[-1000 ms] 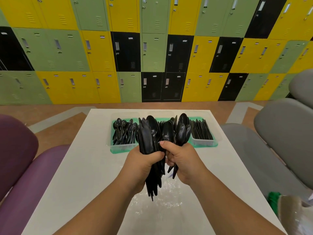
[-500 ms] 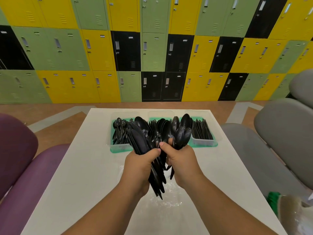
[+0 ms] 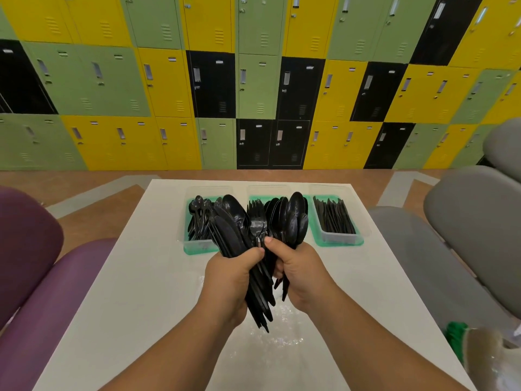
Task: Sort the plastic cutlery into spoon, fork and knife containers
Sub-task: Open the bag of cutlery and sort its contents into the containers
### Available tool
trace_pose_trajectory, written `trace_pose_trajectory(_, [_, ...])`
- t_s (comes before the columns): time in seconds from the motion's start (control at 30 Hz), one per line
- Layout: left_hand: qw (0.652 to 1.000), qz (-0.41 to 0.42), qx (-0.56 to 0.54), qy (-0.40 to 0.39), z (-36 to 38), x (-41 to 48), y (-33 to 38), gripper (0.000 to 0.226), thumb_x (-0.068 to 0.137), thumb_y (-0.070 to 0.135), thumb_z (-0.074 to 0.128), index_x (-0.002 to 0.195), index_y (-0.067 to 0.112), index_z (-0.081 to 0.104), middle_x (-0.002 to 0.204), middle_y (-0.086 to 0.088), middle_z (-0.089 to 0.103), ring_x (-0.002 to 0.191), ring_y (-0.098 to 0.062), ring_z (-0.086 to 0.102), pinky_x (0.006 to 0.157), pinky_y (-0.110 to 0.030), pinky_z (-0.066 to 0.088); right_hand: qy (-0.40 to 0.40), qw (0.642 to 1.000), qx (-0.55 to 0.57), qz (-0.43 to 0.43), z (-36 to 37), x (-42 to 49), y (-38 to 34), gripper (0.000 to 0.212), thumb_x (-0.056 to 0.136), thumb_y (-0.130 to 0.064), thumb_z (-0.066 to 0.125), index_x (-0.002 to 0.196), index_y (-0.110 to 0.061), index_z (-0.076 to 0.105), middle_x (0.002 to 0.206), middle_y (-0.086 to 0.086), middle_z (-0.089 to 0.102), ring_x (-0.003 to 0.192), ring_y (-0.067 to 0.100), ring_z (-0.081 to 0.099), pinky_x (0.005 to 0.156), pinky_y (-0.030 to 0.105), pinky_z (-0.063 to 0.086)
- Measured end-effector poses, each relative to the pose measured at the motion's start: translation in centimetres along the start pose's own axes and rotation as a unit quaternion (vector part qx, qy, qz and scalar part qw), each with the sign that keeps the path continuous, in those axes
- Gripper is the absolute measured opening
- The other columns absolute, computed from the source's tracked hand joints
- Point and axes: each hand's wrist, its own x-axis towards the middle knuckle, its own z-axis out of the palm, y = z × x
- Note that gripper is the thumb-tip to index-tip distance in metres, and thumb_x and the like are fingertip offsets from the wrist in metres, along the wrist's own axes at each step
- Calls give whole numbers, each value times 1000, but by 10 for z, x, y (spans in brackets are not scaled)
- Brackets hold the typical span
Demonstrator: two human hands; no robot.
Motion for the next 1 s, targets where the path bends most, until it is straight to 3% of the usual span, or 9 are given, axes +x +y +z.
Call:
trace_pose_trajectory(0.17, [1000,-13,-18,19,0,3,1,7,82,-1,64,78,1,69,63,-17,69,54,-28,67,55,-36,58,14,999,-29,-4,6,6,3,15,94,-14,57,81,-8,60,35,-11,51,34,-2,50,38,11,38])
trace_pose_trajectory(0.3, [997,-63,-46,-6,-7,8,6,14,83,6,64,76,0,74,73,-20,72,62,-28,69,65,-37,58,21,999,-46,12,7,11,4,22,96,-23,56,80,-9,60,36,-11,52,35,-3,51,42,12,39])
trace_pose_trajectory(0.47, [990,-117,-70,-43,-20,18,10,21,84,7,63,70,1,77,81,-17,74,78,-27,71,77,-39,56,3,996,-67,50,2,22,7,23,95,-37,56,94,-17,67,70,-4,71,72,9,68,75,32,52])
trace_pose_trajectory(0.53, [988,-129,-71,-37,-24,22,10,17,85,6,63,75,-2,75,83,-18,75,81,-27,72,80,-40,55,-2,993,-95,77,2,28,8,24,93,-43,56,91,-21,66,85,1,71,96,22,66,98,46,47])
trace_pose_trajectory(0.6, [989,-128,-73,-19,-31,29,10,15,85,4,62,77,-3,73,83,-19,74,79,-27,73,78,-38,55,-21,986,-127,102,2,36,10,28,93,-44,55,80,-21,65,91,4,69,106,25,63,104,46,41])
trace_pose_trajectory(0.67, [990,-120,-71,12,-41,40,9,17,85,2,62,74,-3,72,78,-19,74,72,-25,73,76,-37,55,-39,982,-137,127,3,49,12,31,96,-39,53,76,-17,63,83,6,68,94,23,68,95,42,46])
trace_pose_trajectory(0.8, [989,-118,-51,71,-66,63,7,11,85,3,62,82,-5,70,72,-15,74,66,-20,72,68,-32,57,-65,968,-155,187,10,81,14,20,97,-27,55,89,-10,60,63,1,58,56,17,59,59,30,47])
trace_pose_trajectory(0.87, [987,-123,-45,93,-78,76,7,11,85,3,63,86,-5,69,71,-13,73,64,-18,72,64,-30,58,-70,961,-180,200,19,102,18,15,97,-23,55,95,-9,60,67,2,56,55,16,54,54,29,44])
trace_pose_trajectory(1.0, [984,-118,-61,121,-95,101,10,10,85,2,62,84,-5,69,68,-12,73,62,-16,72,74,-35,55,-70,955,-213,193,49,151,30,11,97,-19,54,91,-10,58,74,5,58,60,17,55,57,31,45])
